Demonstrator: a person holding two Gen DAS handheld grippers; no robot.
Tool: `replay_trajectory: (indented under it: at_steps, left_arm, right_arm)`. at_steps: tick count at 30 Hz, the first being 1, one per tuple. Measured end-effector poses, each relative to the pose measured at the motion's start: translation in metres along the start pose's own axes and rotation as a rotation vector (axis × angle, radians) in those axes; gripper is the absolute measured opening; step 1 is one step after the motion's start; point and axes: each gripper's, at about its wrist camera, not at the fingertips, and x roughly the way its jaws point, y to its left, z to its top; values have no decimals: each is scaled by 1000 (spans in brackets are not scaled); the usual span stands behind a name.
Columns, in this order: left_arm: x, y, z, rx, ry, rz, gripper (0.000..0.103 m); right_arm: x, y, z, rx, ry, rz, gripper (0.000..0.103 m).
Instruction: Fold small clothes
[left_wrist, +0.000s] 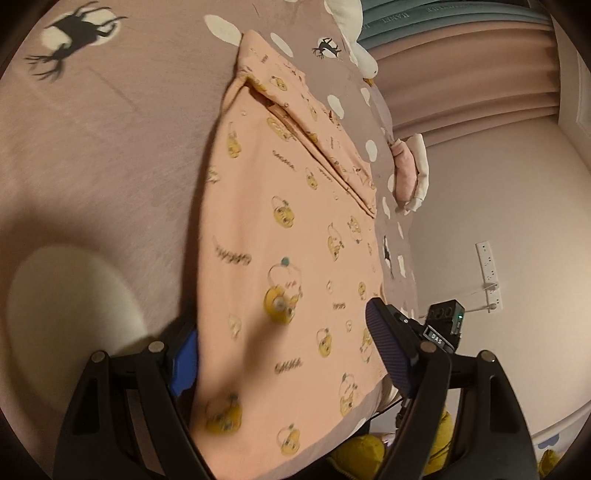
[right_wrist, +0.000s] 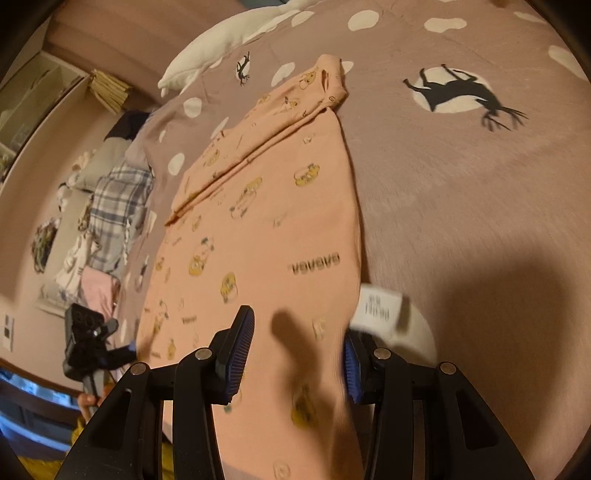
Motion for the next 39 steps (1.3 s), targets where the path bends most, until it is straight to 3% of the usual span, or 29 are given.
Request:
replay_trajectory:
  at_steps: [4,11,21,39]
  left_arm:
    - [6,-5,3,4,7,3,80]
    - [1,-7,-18,41,33,8,76]
    - [-9,-6,-43,46,31,9,74]
    - [1,-13,-47,52,44,18,75]
  right_arm:
    - [5,-2,7,25,3,34,43]
    - [-4,-6,-6,39,14,71,43]
    - [-16,-4,-37,46,44,85,43]
    - [-13,7,-52,42,50,67,43]
